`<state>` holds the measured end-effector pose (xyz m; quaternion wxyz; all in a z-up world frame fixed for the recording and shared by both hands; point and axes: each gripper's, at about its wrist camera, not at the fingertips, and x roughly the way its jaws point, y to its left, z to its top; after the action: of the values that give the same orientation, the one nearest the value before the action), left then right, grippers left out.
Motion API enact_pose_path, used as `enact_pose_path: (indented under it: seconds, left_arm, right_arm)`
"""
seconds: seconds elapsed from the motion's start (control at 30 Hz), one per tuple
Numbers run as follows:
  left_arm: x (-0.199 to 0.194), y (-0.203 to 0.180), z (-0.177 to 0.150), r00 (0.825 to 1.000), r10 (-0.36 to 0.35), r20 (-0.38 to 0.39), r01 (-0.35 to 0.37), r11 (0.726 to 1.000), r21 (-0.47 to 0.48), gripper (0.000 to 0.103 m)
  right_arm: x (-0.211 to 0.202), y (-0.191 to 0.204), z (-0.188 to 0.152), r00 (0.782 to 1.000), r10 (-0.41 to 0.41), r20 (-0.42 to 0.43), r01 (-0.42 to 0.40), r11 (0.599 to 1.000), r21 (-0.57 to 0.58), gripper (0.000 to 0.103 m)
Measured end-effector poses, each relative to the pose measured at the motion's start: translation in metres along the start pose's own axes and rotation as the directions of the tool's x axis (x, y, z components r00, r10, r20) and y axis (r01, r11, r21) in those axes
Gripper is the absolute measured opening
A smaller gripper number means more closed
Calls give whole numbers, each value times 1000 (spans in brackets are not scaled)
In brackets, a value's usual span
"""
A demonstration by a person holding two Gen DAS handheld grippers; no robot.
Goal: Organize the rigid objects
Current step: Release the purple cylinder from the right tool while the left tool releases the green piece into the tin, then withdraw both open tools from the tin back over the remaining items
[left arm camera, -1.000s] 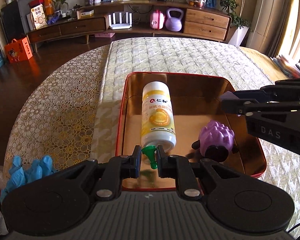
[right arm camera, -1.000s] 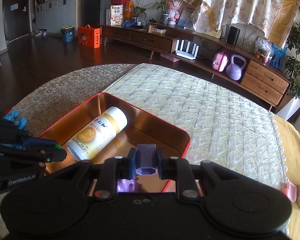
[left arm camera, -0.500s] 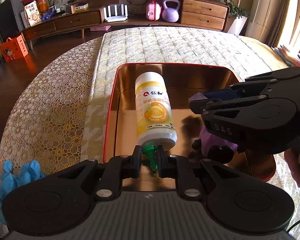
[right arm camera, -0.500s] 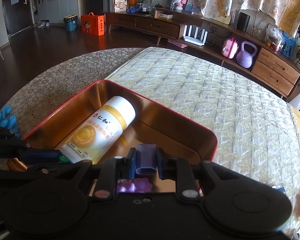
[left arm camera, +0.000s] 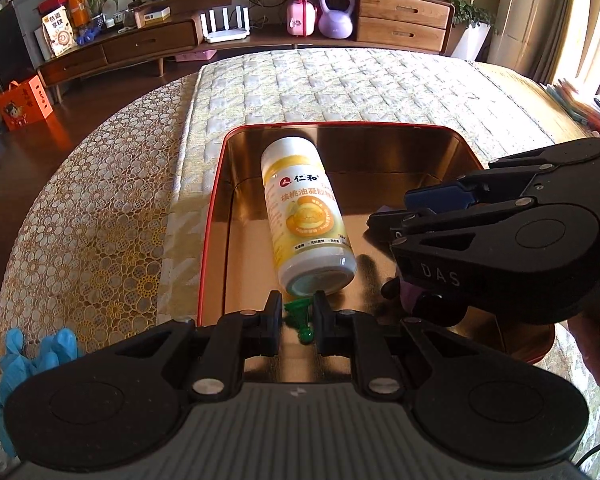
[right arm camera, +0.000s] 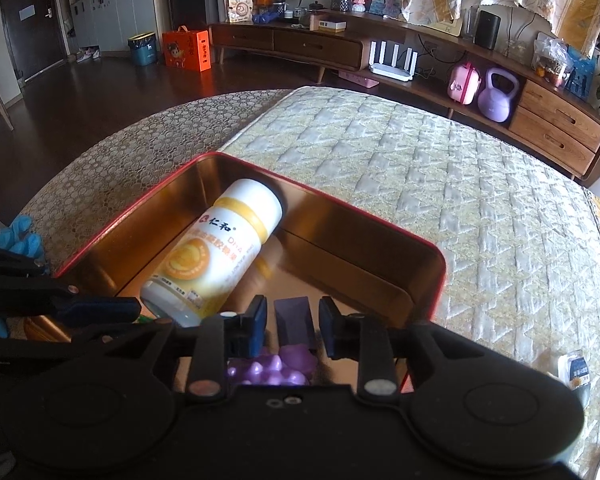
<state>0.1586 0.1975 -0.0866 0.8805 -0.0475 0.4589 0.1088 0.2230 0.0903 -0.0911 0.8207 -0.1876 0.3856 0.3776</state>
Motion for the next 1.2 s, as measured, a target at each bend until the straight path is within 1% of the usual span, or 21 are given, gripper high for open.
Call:
enact_pose_path:
  seconds: [0.23,0.47,0.53,0.57,0.6,0.63,0.93,1.1,1.2]
  left_arm:
    - [-5,1,-4,1000,-11,-10,10,1000,-21,16]
    - [-18,0,-9,1000,-17,8,18,999,-29,16]
    - [-23,-1,-9,1000,-25,13,26,999,-37,16]
    - [-25,-1,-9,1000,-25,17,25,999,-38,16]
    - [-28,-2,-10,1000,-23,21,24,999,-36,16]
    - [-31,-4,-10,999,-23,27,23,999,-32,16]
    - [-55,-16,-13,997,-29,67,30,999,-13,16]
    - [-69,-25,-15,995,-52,87,53,999,-4,16]
    - [-78,-32,-18,993,-55,104,54,998,11,16]
  right_arm:
    - [-16,-3,-4,1000,14,18,-15,1000,25,31]
    - [-40,-1,-7,999,26,47,-28,999,36,33]
    - [-48,-2,-8,998,34,58,-37,998,44,35]
    - [-53,-3,-8,997,37,64,-40,998,48,38]
    - [-57,-3,-9,997,39,72,-43,998,53,42]
    - [-61,-3,-10,996,42,78,-46,997,55,43]
    - [-96,-2,-18,991,51,120,-60,996,68,48]
    - [-118,-7,-31,987,46,152,-61,994,92,49]
    - [-130,-12,-40,985,43,165,-63,991,117,49]
